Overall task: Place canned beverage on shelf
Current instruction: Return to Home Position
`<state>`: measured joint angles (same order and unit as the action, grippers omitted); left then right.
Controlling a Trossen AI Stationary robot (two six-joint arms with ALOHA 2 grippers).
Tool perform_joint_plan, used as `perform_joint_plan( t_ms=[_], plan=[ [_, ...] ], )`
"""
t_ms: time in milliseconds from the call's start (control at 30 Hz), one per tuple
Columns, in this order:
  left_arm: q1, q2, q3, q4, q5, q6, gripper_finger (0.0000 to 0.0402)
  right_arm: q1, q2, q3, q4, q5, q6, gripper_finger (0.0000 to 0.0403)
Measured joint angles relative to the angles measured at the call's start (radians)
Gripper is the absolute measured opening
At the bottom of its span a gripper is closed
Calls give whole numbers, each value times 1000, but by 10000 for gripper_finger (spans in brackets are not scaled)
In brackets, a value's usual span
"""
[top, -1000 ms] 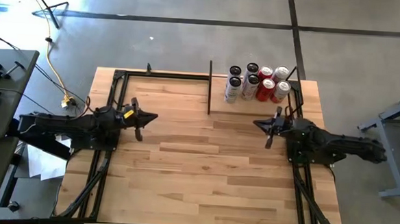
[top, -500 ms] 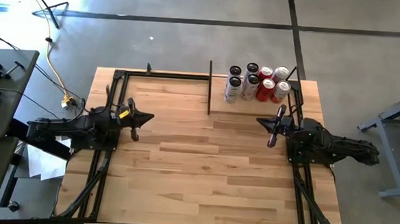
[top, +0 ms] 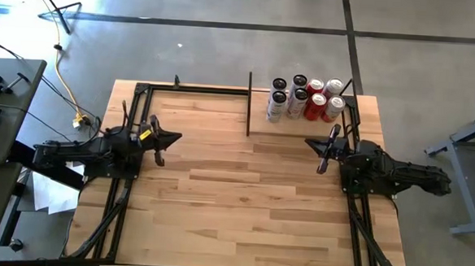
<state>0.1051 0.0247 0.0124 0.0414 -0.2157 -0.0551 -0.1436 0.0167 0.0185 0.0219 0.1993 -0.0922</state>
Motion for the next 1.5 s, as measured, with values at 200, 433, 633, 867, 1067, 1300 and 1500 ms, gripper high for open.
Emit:
perform_joint_plan(
  t_ms=[200, 433, 633, 867, 1067, 1300, 1500],
  plan=[
    [0, 12, 0, 1, 0, -15, 0, 0, 4, 0, 0, 0, -51, 0],
    [0, 12, 0, 2, 0, -14, 1, 0, 4, 0, -1, 0, -42, 0],
    [0, 12, 0, 1, 0, -13, 1, 0, 4, 0, -2, -1, -40, 0],
    [0, 12, 0, 1, 0, -13, 1, 0, 4, 0, -2, -1, -40, 0],
    [0, 12, 0, 1, 0, -12, 1, 0, 4, 0, -2, -1, -40, 0],
    [0, 12, 0, 0, 0, -12, 3, 0, 4, 0, -2, -1, -40, 0],
    [0, 12, 0, 0, 0, -12, 3, 0, 4, 0, -2, -1, -40, 0]
  ],
)
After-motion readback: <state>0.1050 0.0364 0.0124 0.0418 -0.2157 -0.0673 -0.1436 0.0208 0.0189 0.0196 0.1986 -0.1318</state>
